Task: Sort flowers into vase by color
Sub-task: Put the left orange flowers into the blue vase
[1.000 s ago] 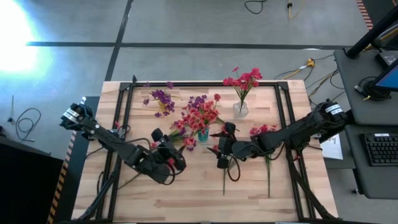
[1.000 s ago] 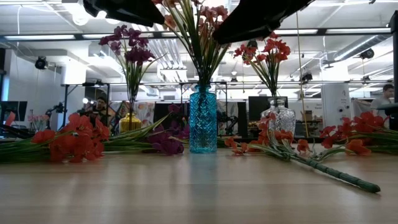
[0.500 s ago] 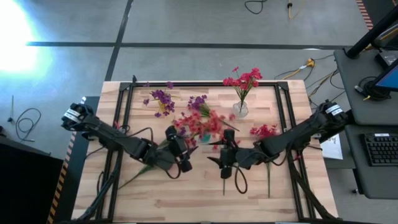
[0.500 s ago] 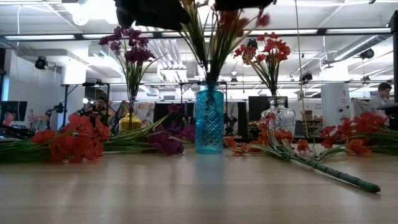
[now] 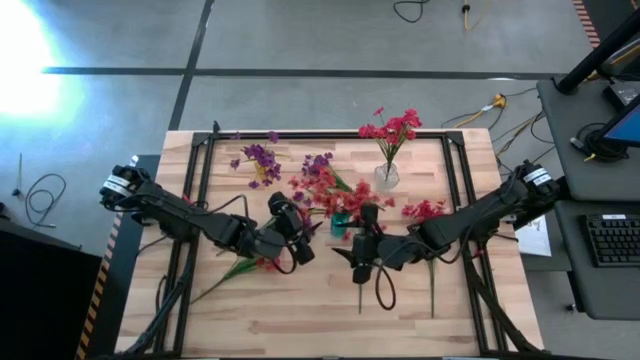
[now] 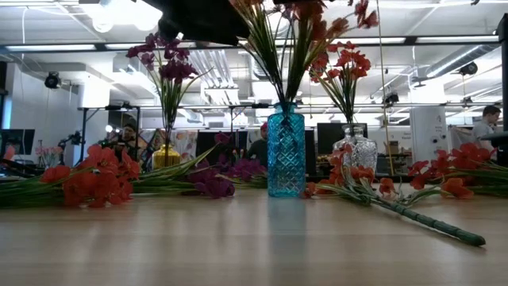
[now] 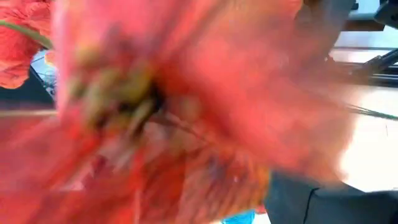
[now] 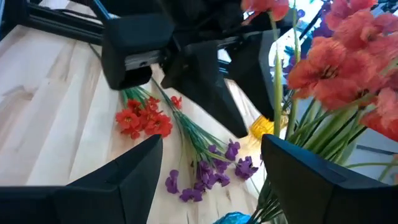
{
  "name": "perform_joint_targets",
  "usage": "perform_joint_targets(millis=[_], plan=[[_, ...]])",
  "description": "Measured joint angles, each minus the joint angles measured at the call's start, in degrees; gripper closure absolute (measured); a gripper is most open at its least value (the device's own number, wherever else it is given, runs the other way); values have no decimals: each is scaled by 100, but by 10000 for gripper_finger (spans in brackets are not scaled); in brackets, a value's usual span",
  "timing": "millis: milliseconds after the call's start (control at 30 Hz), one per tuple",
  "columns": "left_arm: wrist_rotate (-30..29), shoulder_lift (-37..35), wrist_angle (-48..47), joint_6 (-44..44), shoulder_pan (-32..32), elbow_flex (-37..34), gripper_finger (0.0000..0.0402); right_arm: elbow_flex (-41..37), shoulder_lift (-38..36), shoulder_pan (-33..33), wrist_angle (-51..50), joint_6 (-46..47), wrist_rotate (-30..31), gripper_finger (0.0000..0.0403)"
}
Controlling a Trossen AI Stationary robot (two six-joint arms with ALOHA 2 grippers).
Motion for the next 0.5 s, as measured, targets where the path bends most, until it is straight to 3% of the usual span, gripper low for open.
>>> perform_joint_targets(millis=[500], plan=[[4,0,-2,-153,-15,-151,233,189,0,-315,132,143,33,61]])
